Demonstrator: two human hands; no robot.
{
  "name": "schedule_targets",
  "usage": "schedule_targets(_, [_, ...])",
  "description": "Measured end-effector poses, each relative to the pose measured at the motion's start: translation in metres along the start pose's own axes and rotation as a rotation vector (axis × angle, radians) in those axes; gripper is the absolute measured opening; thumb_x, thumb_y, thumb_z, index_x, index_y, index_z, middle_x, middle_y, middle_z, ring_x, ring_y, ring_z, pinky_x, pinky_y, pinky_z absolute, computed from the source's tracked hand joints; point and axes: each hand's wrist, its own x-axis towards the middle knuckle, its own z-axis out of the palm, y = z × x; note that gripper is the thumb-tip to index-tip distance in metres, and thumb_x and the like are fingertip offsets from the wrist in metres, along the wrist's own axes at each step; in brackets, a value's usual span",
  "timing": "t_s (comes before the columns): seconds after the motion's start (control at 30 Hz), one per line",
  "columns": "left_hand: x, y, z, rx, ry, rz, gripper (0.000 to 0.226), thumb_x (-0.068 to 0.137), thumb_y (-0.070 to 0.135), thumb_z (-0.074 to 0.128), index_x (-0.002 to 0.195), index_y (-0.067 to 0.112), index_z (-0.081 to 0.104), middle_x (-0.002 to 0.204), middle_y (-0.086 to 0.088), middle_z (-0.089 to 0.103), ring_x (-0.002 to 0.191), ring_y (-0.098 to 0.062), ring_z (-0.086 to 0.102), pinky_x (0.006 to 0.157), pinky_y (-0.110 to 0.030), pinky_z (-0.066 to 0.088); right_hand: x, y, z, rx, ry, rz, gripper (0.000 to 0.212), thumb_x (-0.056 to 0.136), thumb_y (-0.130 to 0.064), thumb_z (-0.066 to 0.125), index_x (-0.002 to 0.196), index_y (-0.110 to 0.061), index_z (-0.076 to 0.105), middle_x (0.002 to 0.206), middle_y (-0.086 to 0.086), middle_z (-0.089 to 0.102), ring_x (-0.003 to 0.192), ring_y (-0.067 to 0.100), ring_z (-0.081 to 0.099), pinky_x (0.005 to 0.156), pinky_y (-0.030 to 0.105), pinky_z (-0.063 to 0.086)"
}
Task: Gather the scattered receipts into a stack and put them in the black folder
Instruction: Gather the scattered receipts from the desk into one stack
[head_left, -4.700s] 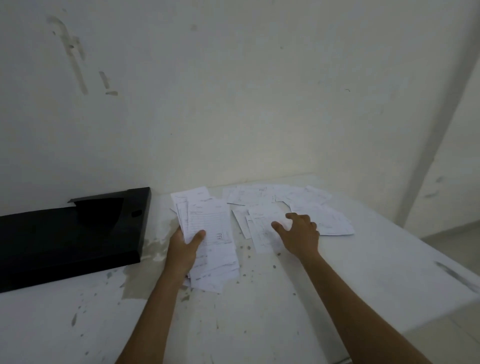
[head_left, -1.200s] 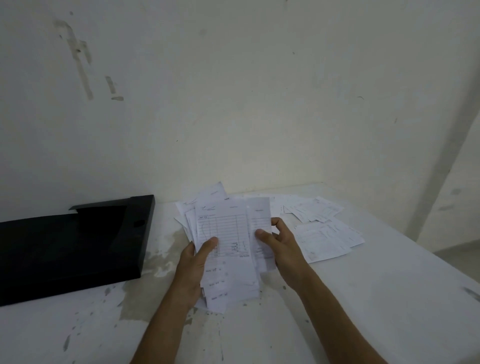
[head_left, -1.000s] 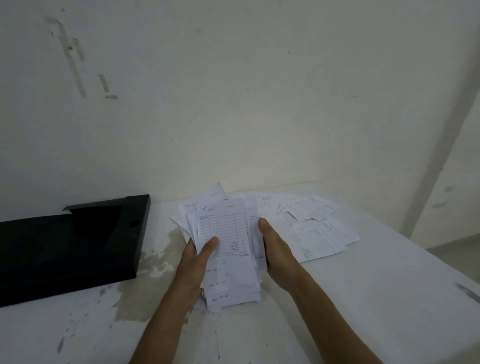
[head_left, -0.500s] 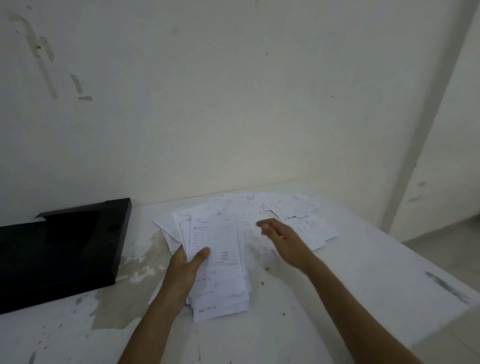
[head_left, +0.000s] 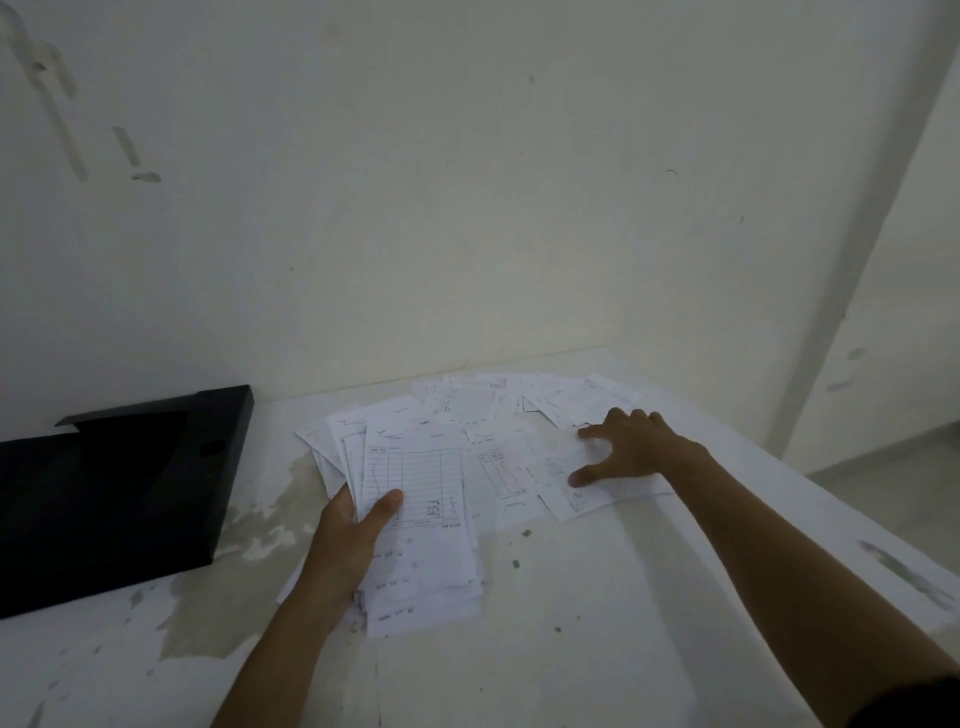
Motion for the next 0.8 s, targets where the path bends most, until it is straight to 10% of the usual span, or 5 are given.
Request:
schedule_targets(0.3, [-0.003,0.0,0.0,0.012,-0.012,0.007,0.038,0.095,0.021,0.063,0.133,0.022,0.059,0.121,0.005,0.07,0.11,-0.014,0.066,0.097,-0.034,0.051,-0.022,0.017,0.016,0.516,0.122,0.001,0.034,0.079,-0.048,0.08,0.077,-0.033,0.05,0.089,-0.01,0.052,0.091,0.022,0.051,0.065,0.025,0.034])
schedule_targets(0.5, [-0.006,0.003,0.002,-0.025,-0.006,0.011,0.034,0.095,0.019,0.063,0.129,0.022,0.06,0.114,0.008,0.07,0.103,-0.008,0.067,0.083,-0.022,0.052,-0.049,0.007,0.015,1.14,0.405,0.078,0.036,0.087,-0.032,0.076,0.094,0.002,0.068,0.086,0.008,0.067,0.074,0.023,0.059,0.066,0.032,0.044])
schedule_targets(0.8, [-0.006,0.005,-0.005,-0.069,0.059,0.0,0.037,0.092,0.023,0.068,0.129,0.022,0.063,0.119,0.003,0.072,0.106,-0.019,0.069,0.096,-0.041,0.054,-0.07,-0.075,0.02,1.715,0.737,0.188,0.017,0.091,-0.025,0.073,0.088,-0.008,0.073,0.082,0.003,0.074,0.07,0.016,0.068,0.061,0.025,0.055])
